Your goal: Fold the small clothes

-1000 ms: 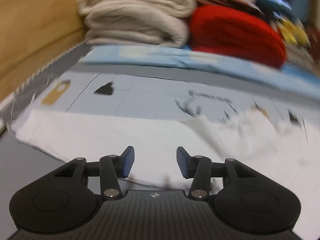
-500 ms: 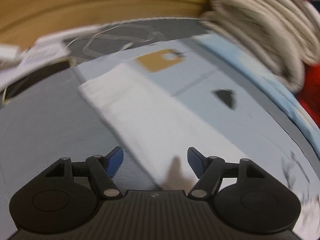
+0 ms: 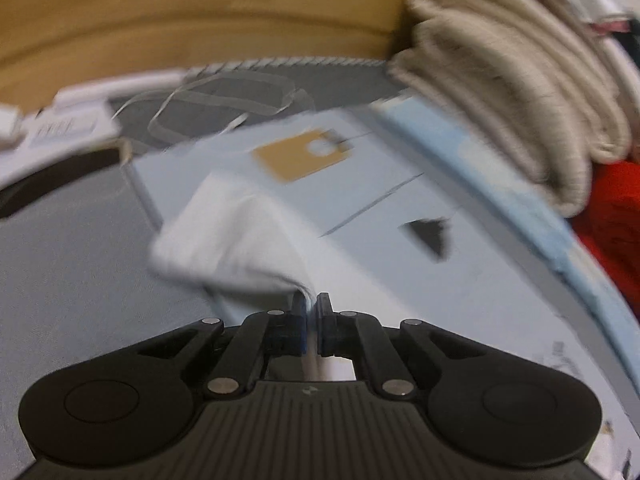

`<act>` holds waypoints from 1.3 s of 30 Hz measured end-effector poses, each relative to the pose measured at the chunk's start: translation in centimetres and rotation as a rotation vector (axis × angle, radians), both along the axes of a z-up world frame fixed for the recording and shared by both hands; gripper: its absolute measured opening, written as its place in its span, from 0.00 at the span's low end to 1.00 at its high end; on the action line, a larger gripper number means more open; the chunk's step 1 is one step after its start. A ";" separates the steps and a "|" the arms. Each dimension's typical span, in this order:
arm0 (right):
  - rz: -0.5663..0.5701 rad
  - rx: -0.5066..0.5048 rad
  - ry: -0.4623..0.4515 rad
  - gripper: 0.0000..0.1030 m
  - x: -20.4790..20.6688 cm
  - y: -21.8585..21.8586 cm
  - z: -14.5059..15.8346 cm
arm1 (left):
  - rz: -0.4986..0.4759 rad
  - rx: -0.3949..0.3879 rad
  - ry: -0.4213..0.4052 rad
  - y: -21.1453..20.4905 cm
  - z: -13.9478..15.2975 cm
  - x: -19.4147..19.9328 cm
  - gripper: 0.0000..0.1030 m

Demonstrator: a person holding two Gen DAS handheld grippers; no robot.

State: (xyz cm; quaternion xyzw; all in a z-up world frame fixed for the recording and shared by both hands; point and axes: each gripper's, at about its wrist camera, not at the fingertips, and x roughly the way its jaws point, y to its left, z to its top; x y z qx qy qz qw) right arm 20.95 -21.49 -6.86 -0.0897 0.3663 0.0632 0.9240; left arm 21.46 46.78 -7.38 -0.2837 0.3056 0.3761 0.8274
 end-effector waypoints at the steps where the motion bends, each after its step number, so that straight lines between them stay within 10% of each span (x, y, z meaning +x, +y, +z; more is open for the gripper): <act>1: 0.013 0.002 -0.005 0.19 0.0 0.5 0.2 | -0.023 0.013 -0.017 -0.9 0.9 0.3 0.04; 15: 0.256 0.082 -0.014 0.19 3.0 11.1 1.3 | -0.435 0.110 -0.095 -21.3 6.9 2.9 0.04; 28: 0.081 0.203 0.041 0.12 3.2 8.6 2.4 | -0.557 0.017 -0.129 -30.7 5.0 5.1 0.04; 35: -0.001 0.160 0.106 0.13 5.6 4.2 0.8 | -1.045 -0.210 -0.046 -41.7 2.2 8.7 0.20; 39: -0.051 0.182 0.173 0.13 7.4 2.9 -0.3 | -0.977 -0.172 -0.010 -40.0 1.4 9.2 0.27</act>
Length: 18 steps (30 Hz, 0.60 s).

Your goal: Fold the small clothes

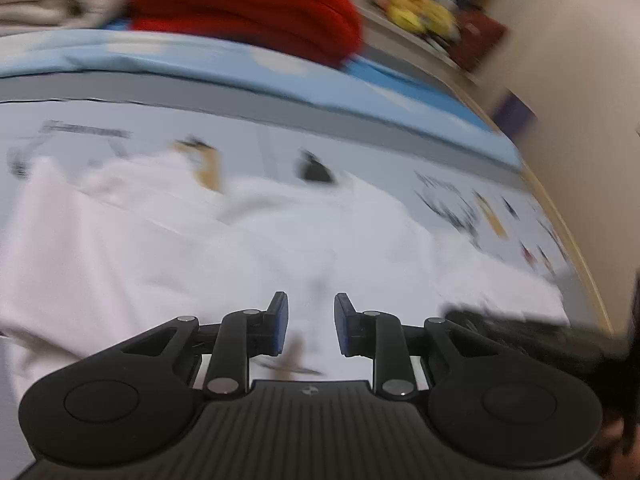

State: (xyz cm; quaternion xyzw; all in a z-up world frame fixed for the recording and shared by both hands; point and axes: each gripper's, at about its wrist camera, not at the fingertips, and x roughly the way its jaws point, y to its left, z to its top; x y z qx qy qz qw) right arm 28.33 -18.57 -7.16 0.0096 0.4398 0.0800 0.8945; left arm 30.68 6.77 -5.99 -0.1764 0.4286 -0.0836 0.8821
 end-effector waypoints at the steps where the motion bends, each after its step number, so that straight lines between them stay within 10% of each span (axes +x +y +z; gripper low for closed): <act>1: -0.001 0.017 0.009 0.13 0.2 0.0 -0.1 | 0.052 -0.017 -0.004 1.4 0.1 0.1 0.27; 9: 0.160 0.104 0.025 0.14 0.6 3.8 -0.6 | 0.453 0.071 0.041 10.7 -0.4 0.3 0.27; 18: 0.421 -0.016 -0.054 0.34 -1.1 11.8 -1.5 | 0.546 0.045 0.105 14.7 -0.4 -0.4 0.27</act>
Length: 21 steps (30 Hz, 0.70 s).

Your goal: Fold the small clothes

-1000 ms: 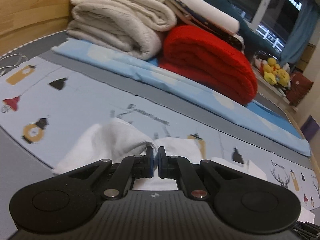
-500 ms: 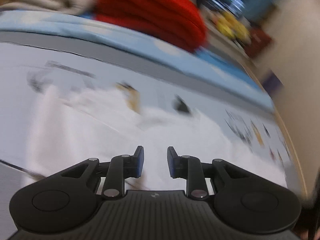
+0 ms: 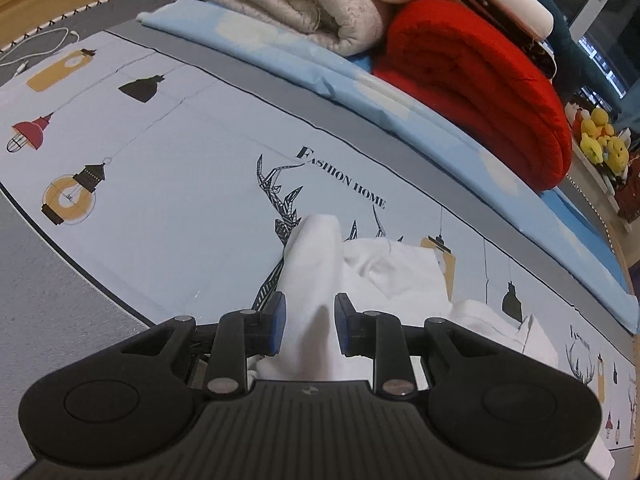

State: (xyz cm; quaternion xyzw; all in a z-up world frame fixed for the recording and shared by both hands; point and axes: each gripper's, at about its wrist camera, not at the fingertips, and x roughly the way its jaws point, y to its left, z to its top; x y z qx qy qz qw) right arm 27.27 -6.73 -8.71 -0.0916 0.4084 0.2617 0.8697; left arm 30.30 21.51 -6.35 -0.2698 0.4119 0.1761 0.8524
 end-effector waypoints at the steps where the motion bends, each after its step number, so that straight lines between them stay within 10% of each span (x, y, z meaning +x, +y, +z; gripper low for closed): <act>1: 0.014 -0.018 -0.004 0.37 -0.1 0.4 -0.2 | -0.003 -0.003 0.003 0.1 0.0 -0.2 0.27; 9: 0.095 -0.189 -0.020 0.37 -0.5 3.3 -3.4 | 0.020 -0.027 0.011 1.2 0.1 -0.2 0.30; 12: 0.080 -0.248 -0.036 0.07 -0.5 3.4 -3.8 | 0.034 -0.032 0.010 1.8 0.3 -0.4 0.31; 15: -0.026 -0.122 -0.066 0.02 0.5 1.4 -1.7 | 0.045 -0.026 0.008 2.2 0.5 -0.4 0.31; 21: -0.667 0.370 -0.212 0.02 1.8 -10.0 3.3 | 0.036 -0.021 0.018 1.7 0.3 -0.4 0.31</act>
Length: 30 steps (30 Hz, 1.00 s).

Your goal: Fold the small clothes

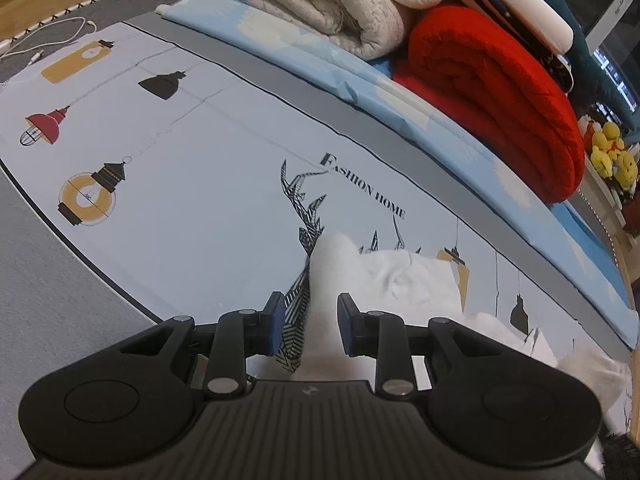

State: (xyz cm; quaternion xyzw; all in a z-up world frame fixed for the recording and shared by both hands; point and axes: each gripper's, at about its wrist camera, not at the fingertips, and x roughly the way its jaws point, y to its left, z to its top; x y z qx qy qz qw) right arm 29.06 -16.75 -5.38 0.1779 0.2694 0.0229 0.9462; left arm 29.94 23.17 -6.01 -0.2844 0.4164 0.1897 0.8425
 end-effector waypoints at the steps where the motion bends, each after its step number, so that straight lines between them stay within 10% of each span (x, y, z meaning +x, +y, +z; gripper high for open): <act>1: -0.075 0.025 0.067 0.02 0.5 -1.4 -0.8 | -0.004 0.001 0.003 -0.2 -0.1 0.1 0.31; 5: -0.241 0.088 0.434 0.06 2.1 -5.4 -6.1 | -0.021 0.002 0.012 -1.0 -0.4 0.5 0.31; 8: -0.271 0.220 0.548 0.08 2.0 -7.6 -8.4 | -0.026 0.002 0.018 -1.5 -0.7 0.7 0.31; 13: -0.283 0.313 0.474 0.31 2.2 -9.8 -7.7 | -0.042 -0.001 0.034 -2.2 -1.3 1.3 0.31; 18: -0.289 0.417 0.500 0.31 3.8 -11.7 -8.5 | -0.068 -0.004 0.053 -2.8 -1.9 1.8 0.36; 23: -0.261 0.429 0.467 0.01 4.4 -11.9 -8.4 | -0.085 -0.003 0.056 -3.2 -2.0 1.9 0.36; 30: -0.245 0.323 0.254 0.00 3.1 -10.4 -3.5 | -0.104 0.007 0.056 -3.4 -1.9 1.9 0.36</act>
